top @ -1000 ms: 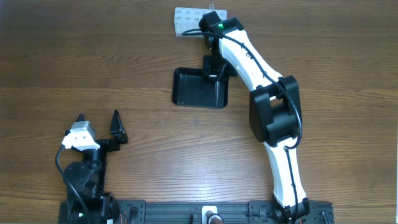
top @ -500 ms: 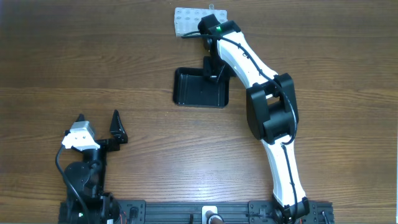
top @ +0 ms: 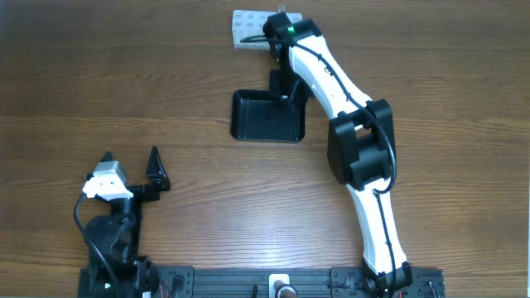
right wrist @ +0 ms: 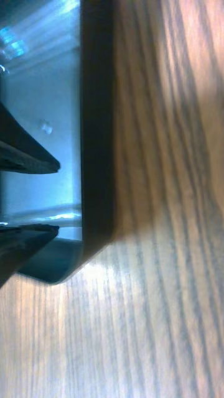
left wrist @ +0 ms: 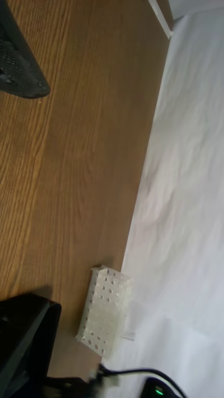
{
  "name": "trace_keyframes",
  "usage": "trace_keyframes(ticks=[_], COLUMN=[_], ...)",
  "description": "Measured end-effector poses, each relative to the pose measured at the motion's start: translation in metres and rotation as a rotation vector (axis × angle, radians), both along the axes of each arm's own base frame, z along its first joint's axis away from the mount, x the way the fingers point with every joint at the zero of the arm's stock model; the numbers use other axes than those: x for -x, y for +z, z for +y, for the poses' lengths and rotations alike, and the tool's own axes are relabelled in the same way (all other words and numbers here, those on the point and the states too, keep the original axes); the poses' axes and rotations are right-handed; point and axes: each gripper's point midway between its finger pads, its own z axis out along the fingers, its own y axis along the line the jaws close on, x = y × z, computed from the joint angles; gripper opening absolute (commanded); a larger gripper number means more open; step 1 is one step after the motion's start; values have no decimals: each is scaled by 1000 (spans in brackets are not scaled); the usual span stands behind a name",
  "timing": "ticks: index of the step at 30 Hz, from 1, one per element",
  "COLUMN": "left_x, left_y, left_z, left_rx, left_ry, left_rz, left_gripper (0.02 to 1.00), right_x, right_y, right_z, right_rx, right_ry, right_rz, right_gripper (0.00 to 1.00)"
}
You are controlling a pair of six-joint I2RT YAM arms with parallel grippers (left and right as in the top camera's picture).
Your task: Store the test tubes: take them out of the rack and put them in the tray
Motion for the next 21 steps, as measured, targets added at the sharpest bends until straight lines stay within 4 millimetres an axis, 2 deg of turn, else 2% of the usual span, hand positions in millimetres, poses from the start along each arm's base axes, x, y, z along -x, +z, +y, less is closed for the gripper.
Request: trace_keyframes(ticks=[7, 13, 15, 21], left_x=[0, 0, 0, 0], left_y=[0, 0, 0, 0], left_z=[0, 0, 0, 0], left_rx=[0, 0, 0, 0], left_ry=[0, 0, 0, 0], left_rz=[0, 0, 0, 0], left_gripper=[996, 998, 998, 998], right_x=[-12, -37, -54, -104], right_y=[54, 81, 91, 118], right_z=[6, 7, 6, 5], right_rx=[-37, -37, -25, 28], right_ry=[0, -4, -1, 50], right_rz=[-75, -211, -292, -533], right_gripper=[290, 356, 430, 783])
